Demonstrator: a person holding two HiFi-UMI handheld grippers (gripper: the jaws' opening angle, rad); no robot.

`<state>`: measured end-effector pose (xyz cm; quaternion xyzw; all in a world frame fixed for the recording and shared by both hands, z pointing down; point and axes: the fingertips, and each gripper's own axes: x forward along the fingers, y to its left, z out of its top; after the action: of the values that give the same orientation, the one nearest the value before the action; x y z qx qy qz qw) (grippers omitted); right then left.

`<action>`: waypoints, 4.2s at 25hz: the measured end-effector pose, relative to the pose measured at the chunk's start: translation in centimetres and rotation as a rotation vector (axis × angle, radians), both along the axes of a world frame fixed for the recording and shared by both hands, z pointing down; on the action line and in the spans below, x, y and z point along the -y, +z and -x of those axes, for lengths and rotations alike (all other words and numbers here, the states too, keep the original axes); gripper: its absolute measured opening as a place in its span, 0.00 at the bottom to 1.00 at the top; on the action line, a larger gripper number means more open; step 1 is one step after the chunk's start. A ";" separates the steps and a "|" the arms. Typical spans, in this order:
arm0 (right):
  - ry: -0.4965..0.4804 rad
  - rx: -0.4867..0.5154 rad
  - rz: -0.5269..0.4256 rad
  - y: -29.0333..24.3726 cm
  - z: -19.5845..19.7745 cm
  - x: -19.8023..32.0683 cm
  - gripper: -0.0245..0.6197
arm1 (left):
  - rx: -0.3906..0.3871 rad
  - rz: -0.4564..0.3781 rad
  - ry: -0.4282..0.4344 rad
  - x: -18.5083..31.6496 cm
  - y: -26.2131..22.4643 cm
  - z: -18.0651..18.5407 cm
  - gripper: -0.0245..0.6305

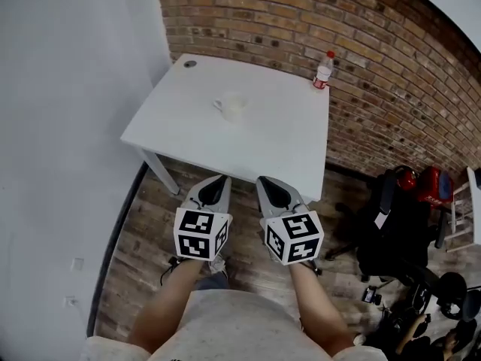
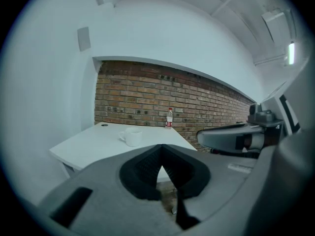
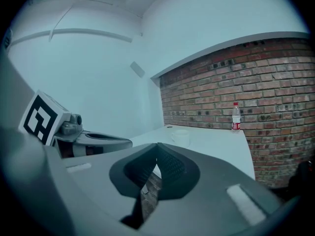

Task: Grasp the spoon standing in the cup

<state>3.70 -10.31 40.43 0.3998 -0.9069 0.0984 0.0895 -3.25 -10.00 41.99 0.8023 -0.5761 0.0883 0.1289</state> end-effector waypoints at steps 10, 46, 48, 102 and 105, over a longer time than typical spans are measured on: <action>0.046 -0.016 0.028 0.3 4.8 6.3 0.05 | -0.009 0.017 0.055 6.9 0.2 4.5 0.03; -0.008 -0.029 0.060 2.1 9.4 25.9 0.05 | 0.684 -0.071 0.585 29.9 6.9 7.5 0.14; -0.008 -0.030 0.066 2.3 9.3 26.7 0.05 | 0.732 -0.076 0.625 30.4 7.4 7.4 0.15; 0.065 0.011 0.029 -0.1 9.5 21.8 0.05 | 0.603 -0.277 0.433 24.4 -2.1 9.6 0.05; 0.068 0.013 0.019 -0.6 9.9 20.5 0.05 | 0.536 -0.285 0.375 23.0 -3.1 10.6 0.05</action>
<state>-6.20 -30.84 39.81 0.4288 -0.8924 0.1129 0.0840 -13.86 -32.96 38.84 0.8523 -0.4388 0.2364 -0.1586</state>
